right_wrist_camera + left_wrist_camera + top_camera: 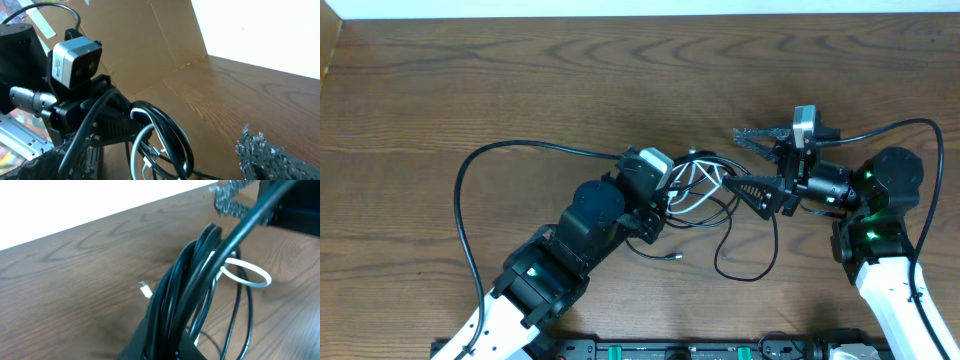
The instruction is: Untangle cables
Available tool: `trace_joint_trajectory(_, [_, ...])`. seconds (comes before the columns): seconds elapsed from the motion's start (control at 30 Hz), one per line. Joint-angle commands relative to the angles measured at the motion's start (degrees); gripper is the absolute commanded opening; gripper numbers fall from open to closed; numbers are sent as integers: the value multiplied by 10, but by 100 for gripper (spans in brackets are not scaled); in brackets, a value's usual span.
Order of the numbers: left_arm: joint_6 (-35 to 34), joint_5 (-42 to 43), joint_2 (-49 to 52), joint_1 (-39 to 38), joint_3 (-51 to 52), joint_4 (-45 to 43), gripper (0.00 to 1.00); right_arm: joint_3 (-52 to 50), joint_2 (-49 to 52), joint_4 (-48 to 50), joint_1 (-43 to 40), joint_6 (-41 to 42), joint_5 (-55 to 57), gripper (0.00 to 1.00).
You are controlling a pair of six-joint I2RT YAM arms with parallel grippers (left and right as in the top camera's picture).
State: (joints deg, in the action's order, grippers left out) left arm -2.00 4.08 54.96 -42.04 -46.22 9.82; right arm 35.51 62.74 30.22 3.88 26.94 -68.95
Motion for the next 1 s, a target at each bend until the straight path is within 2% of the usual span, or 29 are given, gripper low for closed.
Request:
trace_joint_trajectory(0.0, [68, -9, -9, 2, -3, 7, 8, 4, -1, 0, -2, -9, 5, 93])
trace_joint_trajectory(0.2, [153, -33, -9, 2, -3, 21, 8, 4, -1, 0, -2, -13, 4, 92])
trace_joint_trajectory(0.4, [155, -164, -9, 2, -3, 21, 8, 4, -1, 0, -2, -13, -7, 93])
trace_joint_trajectory(0.53, [170, -170, -9, 2, -3, 21, 8, 4, -1, 0, -2, -13, -6, 95])
trace_joint_trajectory(0.6, [186, -139, -9, 2, -3, 21, 8, 4, -1, 0, -2, -13, 0, 94])
trace_joint_trajectory(0.8, [305, 19, -9, 2, -3, 21, 8, 4, -1, -3, -2, -12, 51, 92])
trace_joint_trajectory(0.97, [371, 100, -9, 2, -3, 21, 8, 4, -1, -42, -2, -2, 105, 91])
